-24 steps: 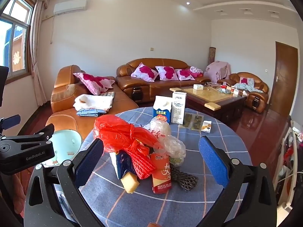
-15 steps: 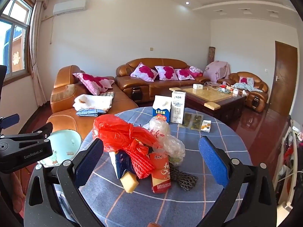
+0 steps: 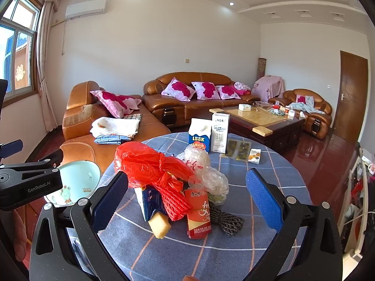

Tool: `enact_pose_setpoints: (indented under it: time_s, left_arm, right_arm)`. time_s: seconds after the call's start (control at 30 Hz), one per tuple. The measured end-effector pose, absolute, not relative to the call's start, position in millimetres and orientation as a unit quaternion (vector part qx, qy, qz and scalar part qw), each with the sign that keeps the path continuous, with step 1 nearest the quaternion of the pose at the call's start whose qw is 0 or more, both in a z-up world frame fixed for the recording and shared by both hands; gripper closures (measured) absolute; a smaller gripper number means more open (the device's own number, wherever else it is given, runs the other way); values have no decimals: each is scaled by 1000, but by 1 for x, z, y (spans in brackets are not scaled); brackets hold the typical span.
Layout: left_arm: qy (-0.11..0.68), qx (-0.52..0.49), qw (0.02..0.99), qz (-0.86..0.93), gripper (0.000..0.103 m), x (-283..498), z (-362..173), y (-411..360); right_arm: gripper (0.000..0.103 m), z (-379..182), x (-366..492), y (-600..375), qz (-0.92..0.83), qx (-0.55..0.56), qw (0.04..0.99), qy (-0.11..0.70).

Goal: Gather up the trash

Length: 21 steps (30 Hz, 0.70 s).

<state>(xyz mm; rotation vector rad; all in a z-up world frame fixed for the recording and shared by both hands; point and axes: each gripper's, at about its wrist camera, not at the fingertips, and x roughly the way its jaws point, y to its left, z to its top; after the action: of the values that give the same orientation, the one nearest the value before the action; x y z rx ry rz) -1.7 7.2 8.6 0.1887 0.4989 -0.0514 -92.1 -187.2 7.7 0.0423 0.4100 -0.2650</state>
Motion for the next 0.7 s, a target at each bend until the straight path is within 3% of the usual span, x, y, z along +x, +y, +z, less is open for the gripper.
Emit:
enact_pose_setpoints:
  time_s: [0.7]
  left_arm:
    - [243,93,965,-21,6,0,9,8]
  right_arm:
    - [5,7,-93,-188,-133,21,970,203]
